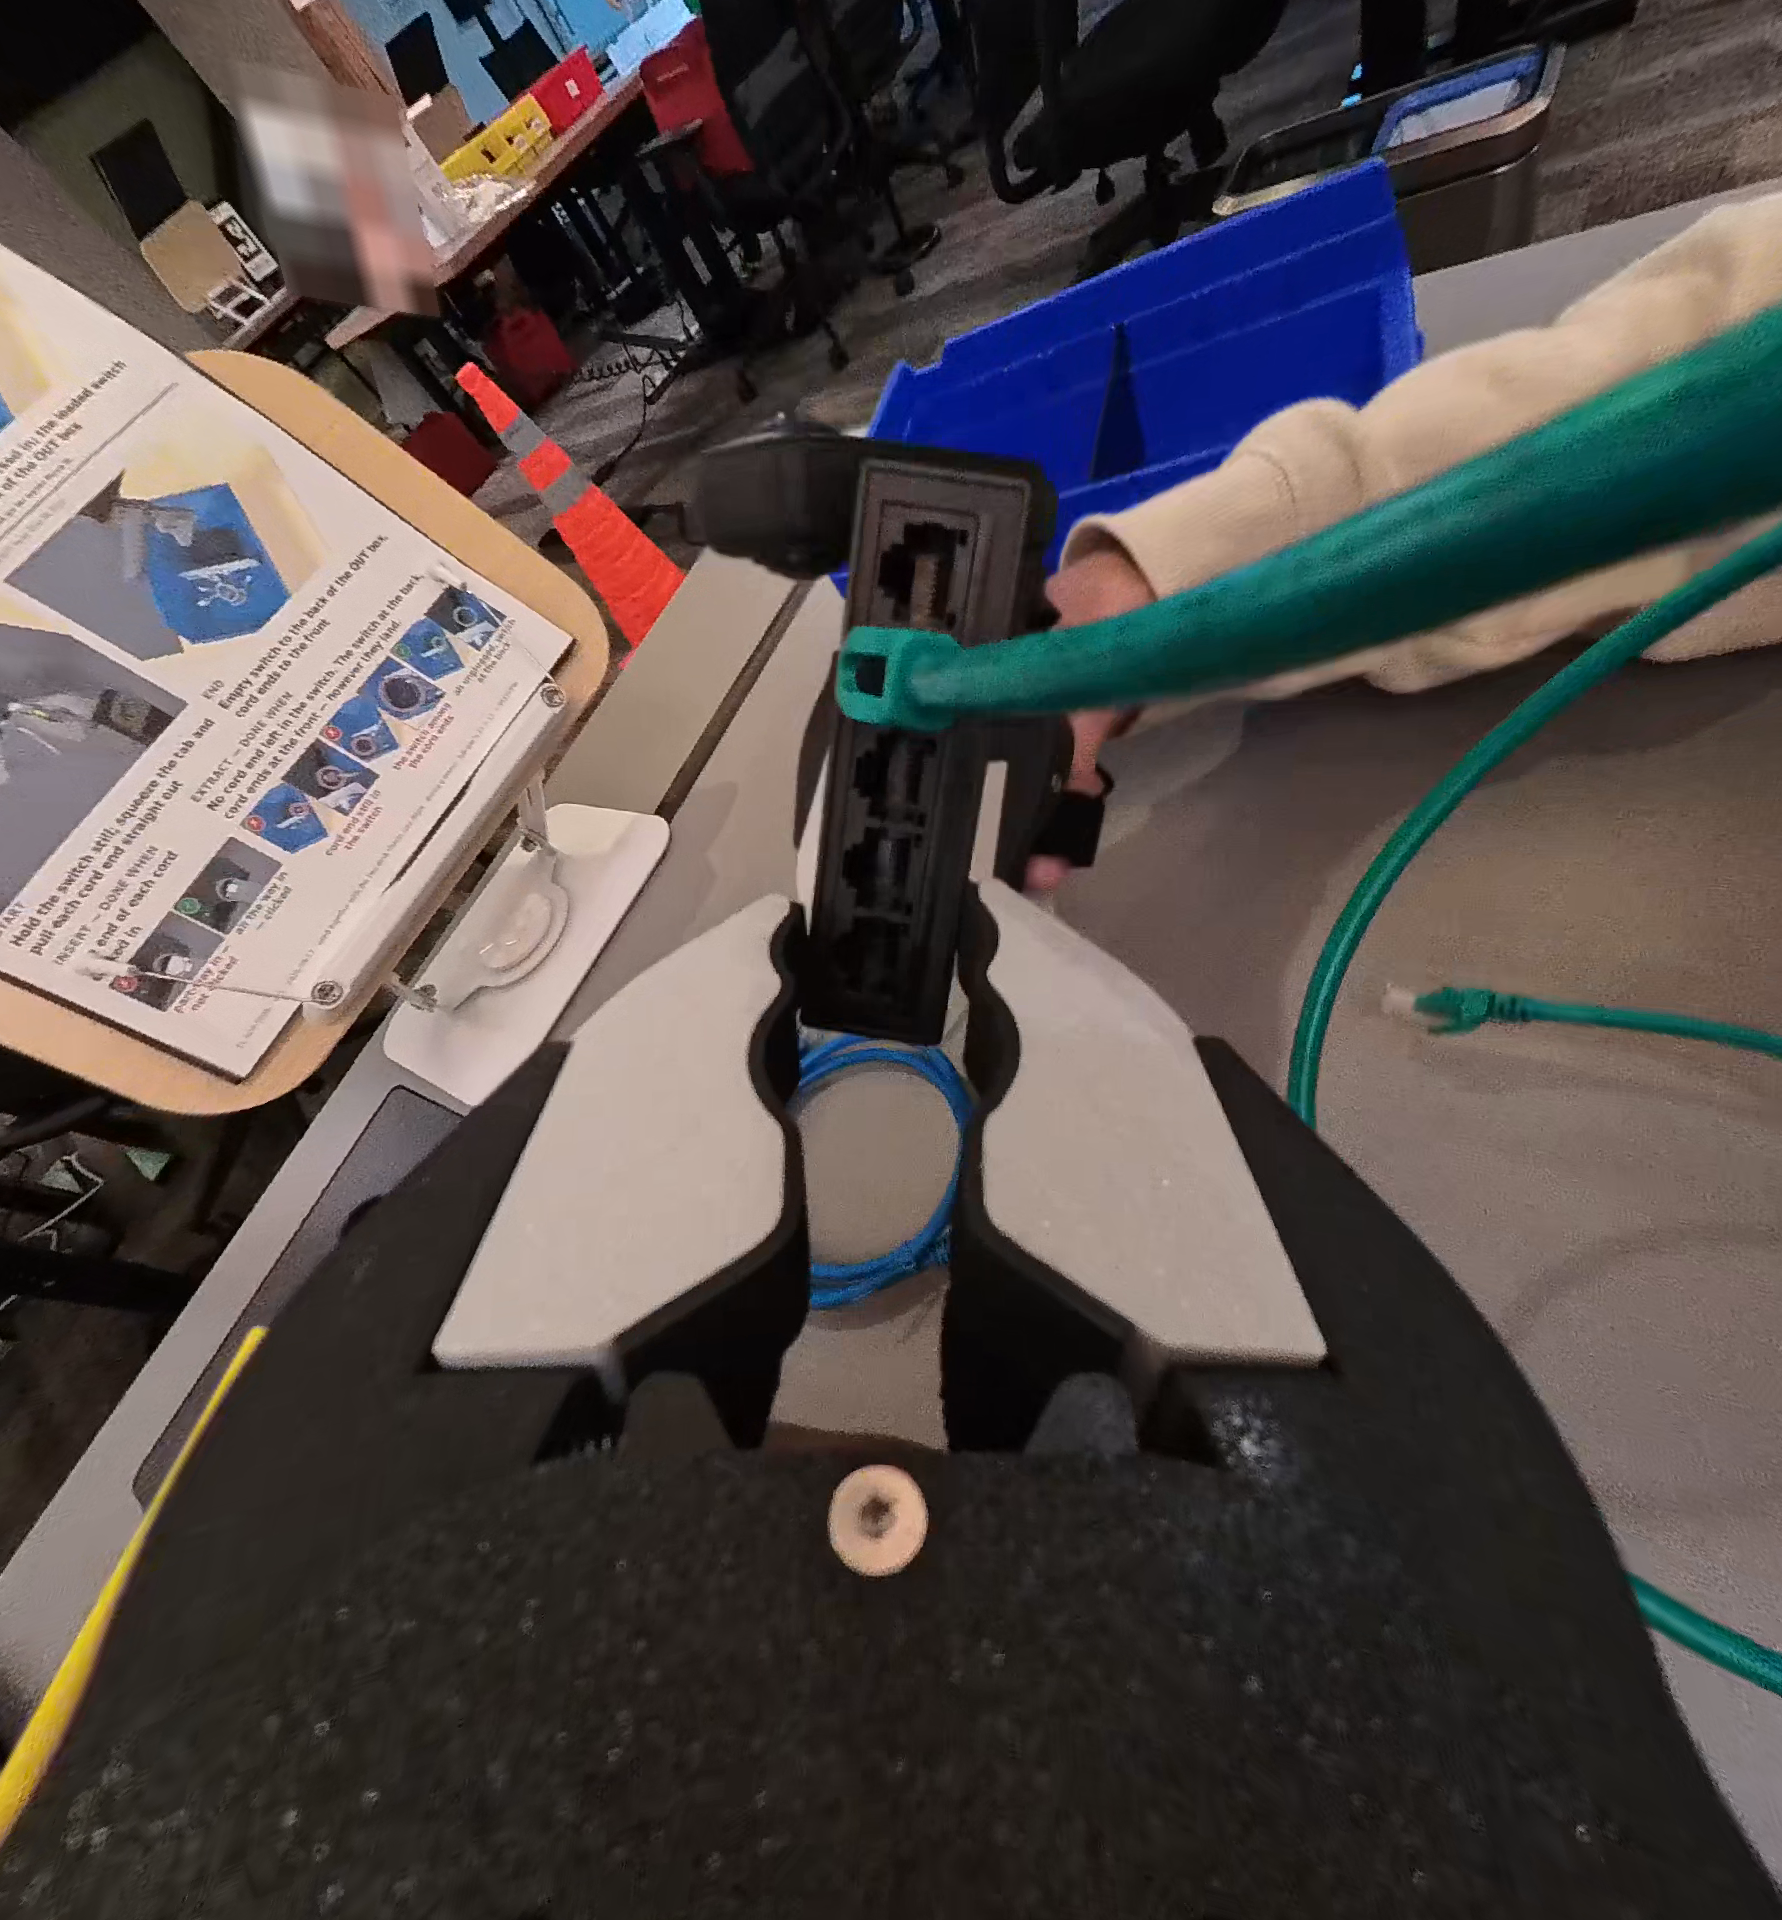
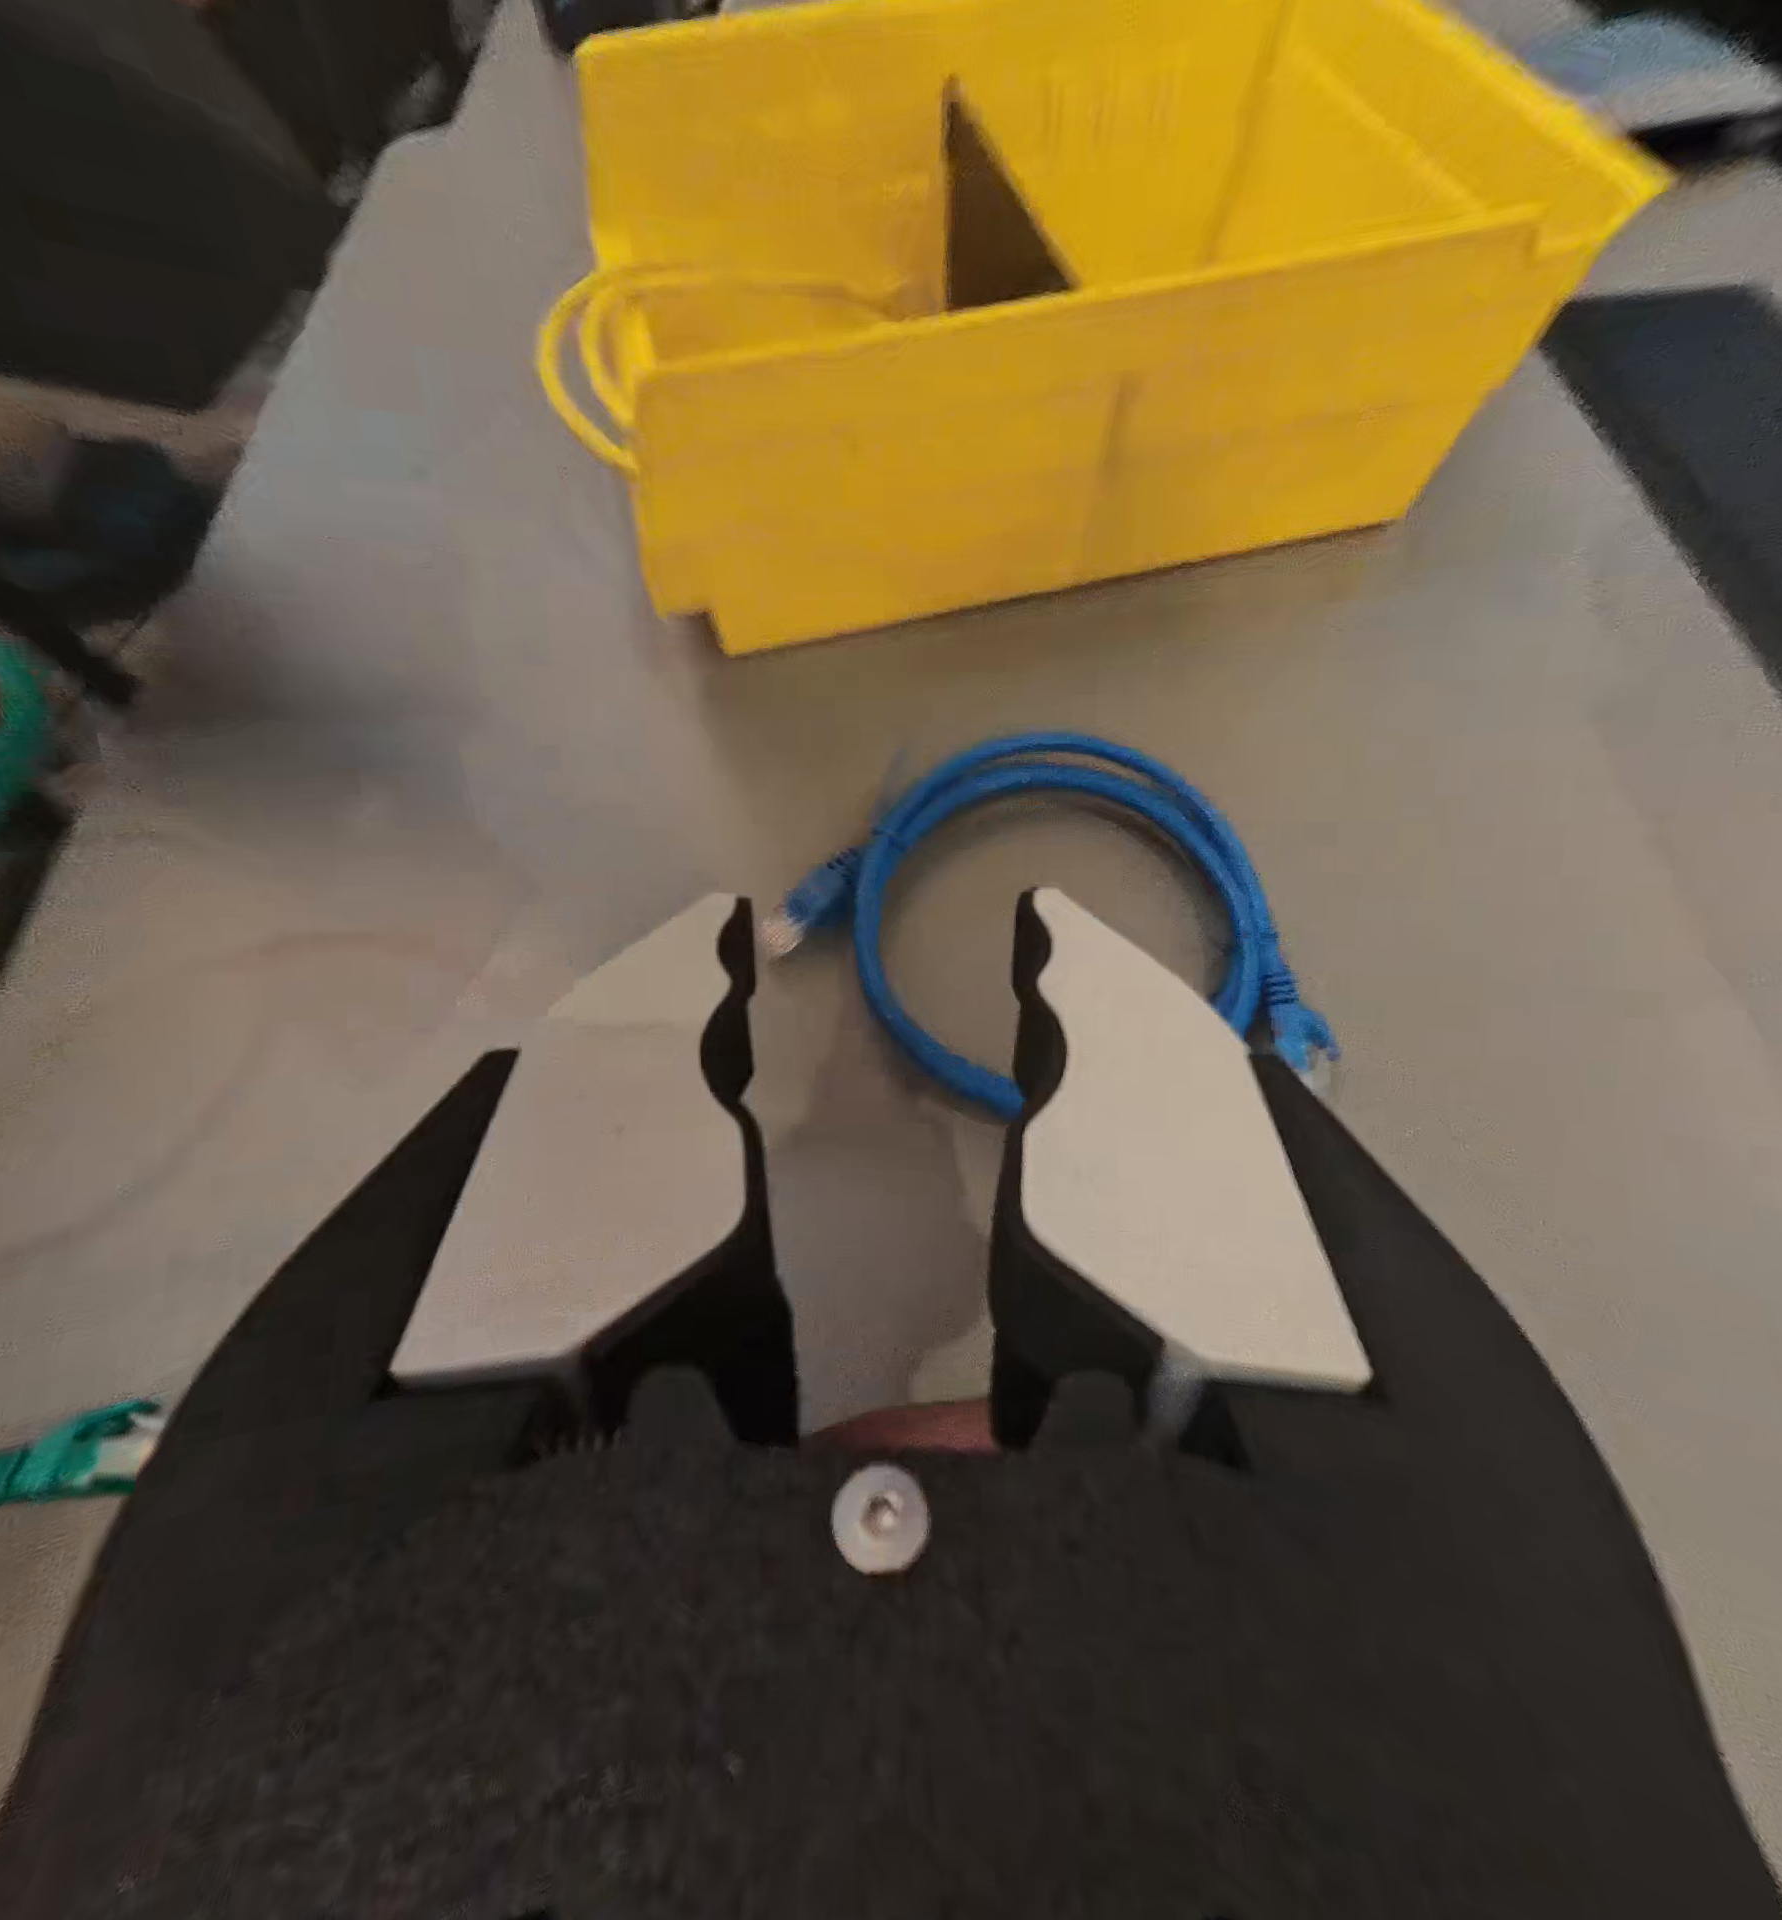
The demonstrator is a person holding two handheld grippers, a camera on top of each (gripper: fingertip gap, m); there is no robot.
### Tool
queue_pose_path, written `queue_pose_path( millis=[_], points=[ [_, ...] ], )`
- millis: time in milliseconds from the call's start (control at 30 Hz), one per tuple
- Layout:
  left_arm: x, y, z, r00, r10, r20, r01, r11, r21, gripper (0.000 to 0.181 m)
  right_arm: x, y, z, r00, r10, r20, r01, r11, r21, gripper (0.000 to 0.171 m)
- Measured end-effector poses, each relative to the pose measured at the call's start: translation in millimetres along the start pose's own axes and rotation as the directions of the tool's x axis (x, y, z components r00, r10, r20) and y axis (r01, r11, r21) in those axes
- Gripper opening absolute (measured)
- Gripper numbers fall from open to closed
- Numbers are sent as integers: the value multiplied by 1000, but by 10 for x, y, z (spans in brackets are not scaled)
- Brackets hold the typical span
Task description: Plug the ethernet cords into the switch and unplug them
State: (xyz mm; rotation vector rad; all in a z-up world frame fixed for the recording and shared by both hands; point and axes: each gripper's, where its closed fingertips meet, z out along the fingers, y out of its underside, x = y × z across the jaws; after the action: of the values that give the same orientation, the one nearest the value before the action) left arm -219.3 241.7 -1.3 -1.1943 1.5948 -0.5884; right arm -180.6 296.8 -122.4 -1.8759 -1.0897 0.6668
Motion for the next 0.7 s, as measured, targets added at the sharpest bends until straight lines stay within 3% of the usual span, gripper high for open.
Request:
queue_pose_path(
  millis=[100,200,233,267,300,333,367,400,433,533,600,633,667,700],
  points=[
    [-74,-47,-69,999,-50,4,49,997,54,27,81,-419,-100,985,-91,-144,127,957,263,45],
    [-96,-66,-99,995,-95,-17,96,991,95,27,-285,-718,-352,922,-320,-220,388,764,515,29],
    [-93,-65,-95,995,-98,-20,99,990,97,27,-370,-681,-311,935,-322,-146,350,786,510,27],
    [-88,-59,-85,995,-96,-21,97,991,92,27,-500,-602,-248,962,-273,25,225,839,495,35],
    [-80,-55,-74,996,-92,-21,93,992,86,27,-696,-532,-240,947,-192,256,52,882,469,55],
    [-70,-54,-63,996,-88,-21,89,993,82,27,-836,-529,-292,891,-126,437,-97,886,453,64],
    [-59,-53,-54,996,-85,-22,86,993,77,27,-853,-543,-332,849,-83,521,-187,876,445,48],
    [-54,-49,-48,996,-82,-21,84,994,70,27,-770,-522,-283,846,-26,533,-242,872,426,26],
    [-56,-42,-46,997,-80,-17,81,995,63,27,-620,-426,-139,867,69,493,-277,890,363,18],
    [-84,-41,-70,997,-80,-5,81,995,60,27,-270,289,260,932,250,262,-232,968,-98,47],
    [-119,-44,-97,996,-89,4,89,994,65,27,-466,398,222,855,318,410,-230,940,-250,52],
    [-136,-43,-108,995,-96,6,95,993,69,27,-576,237,159,786,326,525,-246,944,-218,49],
    [-152,-43,-116,995,-104,9,103,992,75,27,-632,-26,68,724,305,619,-305,946,-109,48],
    [-165,-43,-120,993,-115,10,113,990,82,27,-606,-287,-17,716,241,655,-357,933,46,45]
  ],
)
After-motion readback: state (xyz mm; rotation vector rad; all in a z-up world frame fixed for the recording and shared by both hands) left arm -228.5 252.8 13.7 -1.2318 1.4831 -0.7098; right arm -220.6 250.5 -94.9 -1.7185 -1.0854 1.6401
